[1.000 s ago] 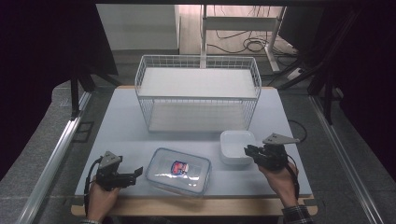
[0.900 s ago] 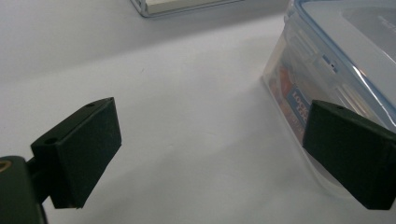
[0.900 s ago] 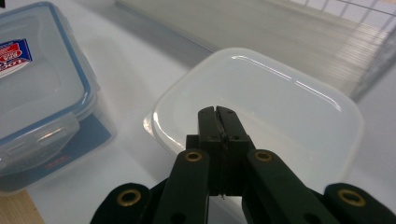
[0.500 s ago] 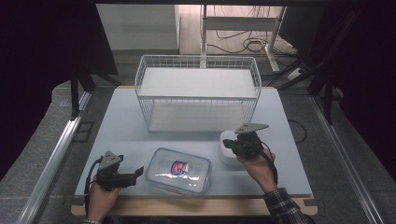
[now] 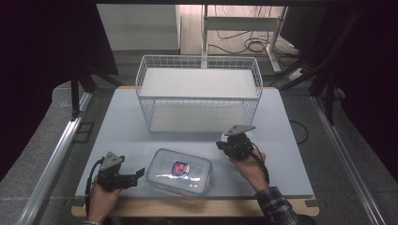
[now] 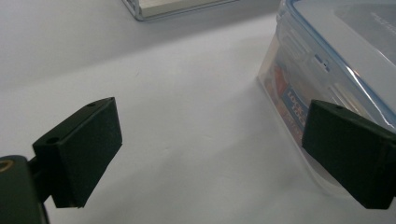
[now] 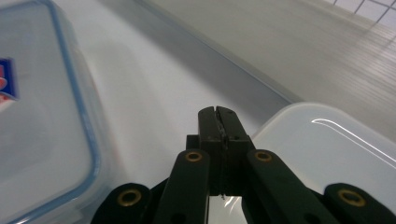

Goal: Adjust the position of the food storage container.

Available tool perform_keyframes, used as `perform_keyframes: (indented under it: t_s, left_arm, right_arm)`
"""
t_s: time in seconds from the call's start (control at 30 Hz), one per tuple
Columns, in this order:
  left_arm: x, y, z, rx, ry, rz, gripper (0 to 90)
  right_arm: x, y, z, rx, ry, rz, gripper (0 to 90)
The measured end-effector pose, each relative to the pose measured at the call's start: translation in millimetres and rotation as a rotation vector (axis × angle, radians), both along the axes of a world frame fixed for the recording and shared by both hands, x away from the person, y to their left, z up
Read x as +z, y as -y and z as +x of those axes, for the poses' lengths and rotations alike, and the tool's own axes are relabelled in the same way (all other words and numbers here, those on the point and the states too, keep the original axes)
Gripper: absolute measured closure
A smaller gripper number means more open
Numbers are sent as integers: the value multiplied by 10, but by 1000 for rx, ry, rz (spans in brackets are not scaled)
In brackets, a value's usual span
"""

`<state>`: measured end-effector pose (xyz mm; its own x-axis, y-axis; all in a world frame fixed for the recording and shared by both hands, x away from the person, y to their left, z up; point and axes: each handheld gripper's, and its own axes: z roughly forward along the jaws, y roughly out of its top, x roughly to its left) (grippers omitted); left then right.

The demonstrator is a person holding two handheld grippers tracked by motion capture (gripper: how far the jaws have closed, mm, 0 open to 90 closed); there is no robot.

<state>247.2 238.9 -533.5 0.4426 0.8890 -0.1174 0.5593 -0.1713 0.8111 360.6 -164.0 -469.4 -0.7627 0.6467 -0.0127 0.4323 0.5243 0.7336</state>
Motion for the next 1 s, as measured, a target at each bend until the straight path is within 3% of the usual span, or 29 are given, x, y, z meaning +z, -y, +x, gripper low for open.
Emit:
perform_keyframes:
  t_s: [0.3, 1.0]
  left_arm:
    - [-8, 1, 5, -6, -5, -6, 48]
    - [-10, 14, 4, -12, -19, 0, 52]
  right_arm:
    - [-41, 5, 64, -44, 14, -14, 893]
    - [-6, 595, 94, -170, 13, -10, 893]
